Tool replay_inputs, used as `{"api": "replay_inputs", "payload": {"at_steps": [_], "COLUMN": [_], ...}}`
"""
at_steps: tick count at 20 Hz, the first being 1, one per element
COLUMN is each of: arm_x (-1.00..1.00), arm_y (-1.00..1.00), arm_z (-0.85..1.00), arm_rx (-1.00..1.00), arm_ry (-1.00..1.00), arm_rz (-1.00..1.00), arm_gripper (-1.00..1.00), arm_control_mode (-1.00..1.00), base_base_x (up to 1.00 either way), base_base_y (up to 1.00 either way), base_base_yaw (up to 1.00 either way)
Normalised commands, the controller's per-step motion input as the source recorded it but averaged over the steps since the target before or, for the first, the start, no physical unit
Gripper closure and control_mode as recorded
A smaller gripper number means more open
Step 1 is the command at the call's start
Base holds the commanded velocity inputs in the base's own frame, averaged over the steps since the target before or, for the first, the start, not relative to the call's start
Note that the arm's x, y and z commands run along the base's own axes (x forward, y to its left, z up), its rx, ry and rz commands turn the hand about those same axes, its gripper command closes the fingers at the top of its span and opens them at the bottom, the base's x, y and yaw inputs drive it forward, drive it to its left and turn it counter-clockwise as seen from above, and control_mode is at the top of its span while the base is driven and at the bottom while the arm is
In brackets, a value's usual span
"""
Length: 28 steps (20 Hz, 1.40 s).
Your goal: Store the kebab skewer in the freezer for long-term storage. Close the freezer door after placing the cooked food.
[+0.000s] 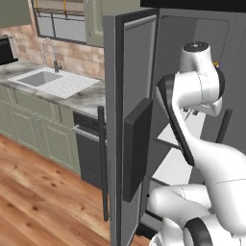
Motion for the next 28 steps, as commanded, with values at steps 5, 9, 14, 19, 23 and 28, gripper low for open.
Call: {"api": "replay_inputs", "payload": {"at_steps": [5, 9, 14, 19, 23, 28], "arm_x": [0.44, 0.33, 0.39, 0.43, 0.59, 0.37], "arm_y": [-0.21, -0.17, -0.24, -0.31, -0.26, -0.23], "arm_z": [0.15, 0.00, 0.00, -0.01, -0.01, 0.00], "arm_rx": [0.00, 0.00, 0.00, 0.00, -0.08, -0.10], "arm_ry": [0.00, 0.00, 0.00, -0.05, -0.01, 0.00], "arm_rz": [0.00, 0.00, 0.00, 0.00, 0.01, 0.01], "arm_gripper": [1.00, 1.00, 1.00, 1.00, 1.00, 1.00], "arm_control_mode": [-1.00, -1.00, -1.00, -1.00, -1.00, -1.00], "base_base_x": [0.00, 0.00, 0.00, 0.00, 0.00, 0.00], "base_base_y": [0.00, 0.00, 0.00, 0.00, 0.00, 0.00], "base_base_yaw": [0.00, 0.00, 0.00, 0.00, 0.00, 0.00]}}
